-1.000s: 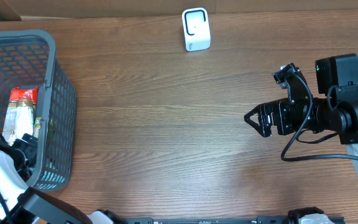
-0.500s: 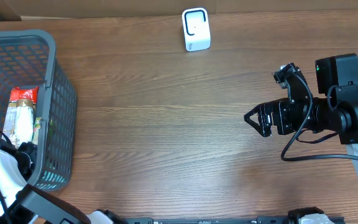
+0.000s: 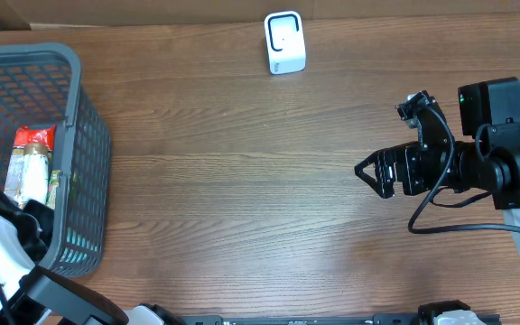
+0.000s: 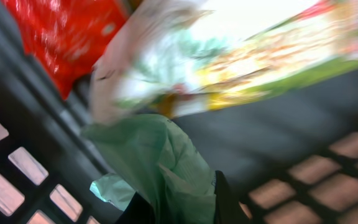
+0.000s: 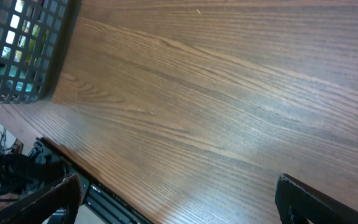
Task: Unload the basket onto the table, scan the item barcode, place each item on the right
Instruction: 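Lift the wipes pack out and place it on the table centre, then reach the left gripper into the basket and grasp the green drink pouch, then carry the drink pouch out and set it beside the wipes pack, then grasp the white tube in the basket with the left gripper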
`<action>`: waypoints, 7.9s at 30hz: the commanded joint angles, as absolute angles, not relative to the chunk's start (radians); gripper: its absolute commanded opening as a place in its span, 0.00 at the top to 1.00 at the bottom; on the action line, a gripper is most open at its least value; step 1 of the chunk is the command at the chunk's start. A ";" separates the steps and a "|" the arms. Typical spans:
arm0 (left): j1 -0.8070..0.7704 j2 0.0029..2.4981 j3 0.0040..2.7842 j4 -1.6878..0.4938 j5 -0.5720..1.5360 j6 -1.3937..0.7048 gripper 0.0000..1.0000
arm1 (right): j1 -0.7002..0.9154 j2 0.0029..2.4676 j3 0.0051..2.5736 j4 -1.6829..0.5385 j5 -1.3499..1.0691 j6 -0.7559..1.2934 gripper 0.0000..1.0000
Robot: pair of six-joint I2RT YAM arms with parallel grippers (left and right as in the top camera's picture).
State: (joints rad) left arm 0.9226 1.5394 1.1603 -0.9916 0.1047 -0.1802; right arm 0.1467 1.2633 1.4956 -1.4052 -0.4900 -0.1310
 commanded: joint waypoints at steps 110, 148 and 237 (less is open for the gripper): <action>0.602 1.689 1.153 -0.726 -0.093 0.188 0.47 | 0.153 1.261 1.491 -1.344 -0.490 -0.136 0.00; 0.607 1.842 1.472 -0.916 -0.142 0.099 0.96 | 0.153 1.261 1.491 -1.344 -0.490 -0.136 0.00; 0.640 1.830 2.306 -1.456 0.278 -0.097 0.96 | 0.153 1.261 1.491 -1.344 -0.490 -0.136 0.00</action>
State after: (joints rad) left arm 0.6422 1.8679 2.0132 -1.3716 0.0181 -0.0536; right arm 0.1474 1.2671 1.4853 -1.3472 -0.4896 -0.1307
